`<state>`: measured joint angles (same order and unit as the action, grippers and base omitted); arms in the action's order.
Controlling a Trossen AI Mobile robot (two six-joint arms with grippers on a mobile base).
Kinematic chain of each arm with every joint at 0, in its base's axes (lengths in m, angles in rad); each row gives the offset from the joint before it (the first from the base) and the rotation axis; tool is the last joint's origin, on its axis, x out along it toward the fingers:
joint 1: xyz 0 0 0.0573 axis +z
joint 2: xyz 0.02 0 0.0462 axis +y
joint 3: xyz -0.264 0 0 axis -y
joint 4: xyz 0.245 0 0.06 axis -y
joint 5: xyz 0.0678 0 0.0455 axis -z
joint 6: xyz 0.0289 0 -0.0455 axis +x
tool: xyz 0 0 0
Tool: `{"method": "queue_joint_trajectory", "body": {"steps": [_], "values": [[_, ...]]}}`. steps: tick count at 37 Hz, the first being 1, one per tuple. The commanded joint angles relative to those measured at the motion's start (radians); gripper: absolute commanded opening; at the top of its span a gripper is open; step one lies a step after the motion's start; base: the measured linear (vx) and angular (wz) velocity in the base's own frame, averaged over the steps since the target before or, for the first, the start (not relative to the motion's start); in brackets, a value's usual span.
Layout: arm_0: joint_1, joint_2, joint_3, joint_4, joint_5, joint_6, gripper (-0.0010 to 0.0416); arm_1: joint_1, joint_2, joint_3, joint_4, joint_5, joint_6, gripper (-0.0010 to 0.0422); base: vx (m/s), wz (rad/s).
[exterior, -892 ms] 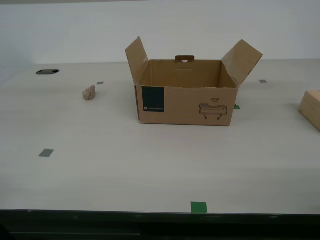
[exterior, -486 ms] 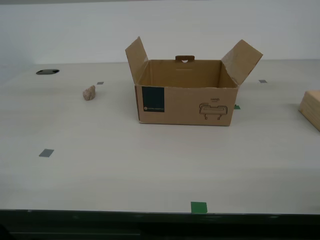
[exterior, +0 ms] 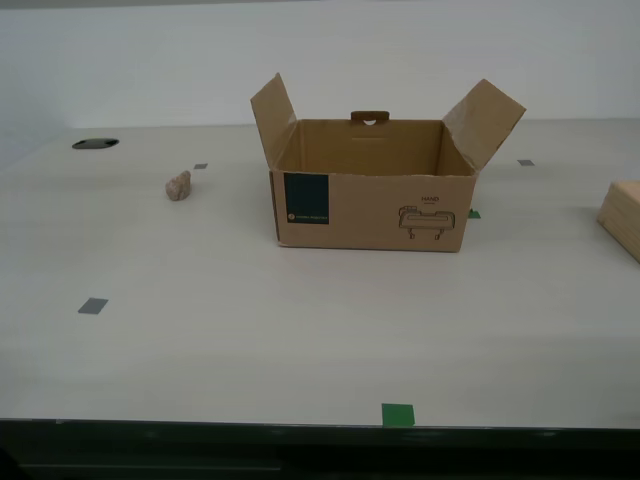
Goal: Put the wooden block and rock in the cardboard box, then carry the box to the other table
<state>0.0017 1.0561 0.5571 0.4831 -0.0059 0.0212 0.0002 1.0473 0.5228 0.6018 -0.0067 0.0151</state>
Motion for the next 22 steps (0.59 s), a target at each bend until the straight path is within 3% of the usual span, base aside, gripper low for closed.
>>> {"method": "queue_joint_trajectory", "body": {"steps": [1, 22], "values": [[0.0, 0.0, 0.001, 0.002, 0.0, 0.002, 0.0, 0.0, 0.0, 0.0, 0.005, -0.001, 0.004, 0.0, 0.0, 0.0], [0.0, 0.0, 0.001, 0.002, 0.0, 0.002, 0.0, 0.0, 0.0, 0.0, 0.005, -0.001, 0.004, 0.0, 0.0, 0.0]]}}
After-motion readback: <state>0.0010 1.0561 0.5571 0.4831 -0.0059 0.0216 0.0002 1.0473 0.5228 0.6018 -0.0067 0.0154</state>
